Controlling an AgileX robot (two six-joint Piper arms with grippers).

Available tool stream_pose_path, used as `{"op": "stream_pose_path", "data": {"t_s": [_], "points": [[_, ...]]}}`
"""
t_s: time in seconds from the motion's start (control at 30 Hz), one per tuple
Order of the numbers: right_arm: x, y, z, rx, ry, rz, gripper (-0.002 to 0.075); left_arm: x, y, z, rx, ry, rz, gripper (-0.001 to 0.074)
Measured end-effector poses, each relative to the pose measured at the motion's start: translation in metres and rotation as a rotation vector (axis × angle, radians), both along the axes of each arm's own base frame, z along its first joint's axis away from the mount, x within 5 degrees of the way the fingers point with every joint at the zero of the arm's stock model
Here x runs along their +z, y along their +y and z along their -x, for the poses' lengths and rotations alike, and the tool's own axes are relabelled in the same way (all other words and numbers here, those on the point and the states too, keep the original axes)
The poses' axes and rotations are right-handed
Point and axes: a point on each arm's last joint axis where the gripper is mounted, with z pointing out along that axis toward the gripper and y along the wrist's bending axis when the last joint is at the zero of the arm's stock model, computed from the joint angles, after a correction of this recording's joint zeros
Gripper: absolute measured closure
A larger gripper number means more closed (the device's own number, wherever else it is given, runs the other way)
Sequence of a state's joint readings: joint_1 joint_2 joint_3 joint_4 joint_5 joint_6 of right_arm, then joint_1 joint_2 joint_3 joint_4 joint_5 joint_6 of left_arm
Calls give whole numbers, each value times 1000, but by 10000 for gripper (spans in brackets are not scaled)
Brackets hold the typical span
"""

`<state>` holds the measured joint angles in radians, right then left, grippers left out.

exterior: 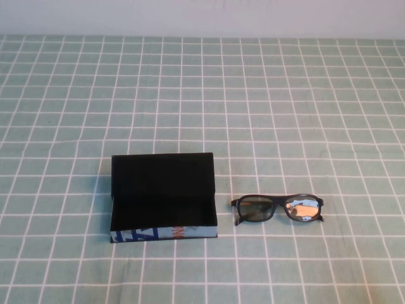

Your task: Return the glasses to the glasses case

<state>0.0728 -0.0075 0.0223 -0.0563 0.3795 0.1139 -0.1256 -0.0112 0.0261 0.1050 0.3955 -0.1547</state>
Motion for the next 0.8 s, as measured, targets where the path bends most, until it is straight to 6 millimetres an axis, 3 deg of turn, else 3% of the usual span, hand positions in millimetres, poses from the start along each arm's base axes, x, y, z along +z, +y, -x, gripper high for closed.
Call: {"op": "stream_pose_path", "data": {"t_s": [0.33, 0.5, 0.63, 0.8], "points": [[0, 0, 0, 0, 0, 0, 738, 1, 3, 0, 2, -16, -84, 736], [3, 0, -1, -1, -42, -3, 738, 9, 2, -3, -9, -113, -111, 736], [22, 0, -4, -6, -258, -19, 738, 25, -2, -4, -37, -291, -84, 736], [59, -2, 1, -16, -672, -50, 738, 51, -8, -1, -88, -580, -53, 736]]}}
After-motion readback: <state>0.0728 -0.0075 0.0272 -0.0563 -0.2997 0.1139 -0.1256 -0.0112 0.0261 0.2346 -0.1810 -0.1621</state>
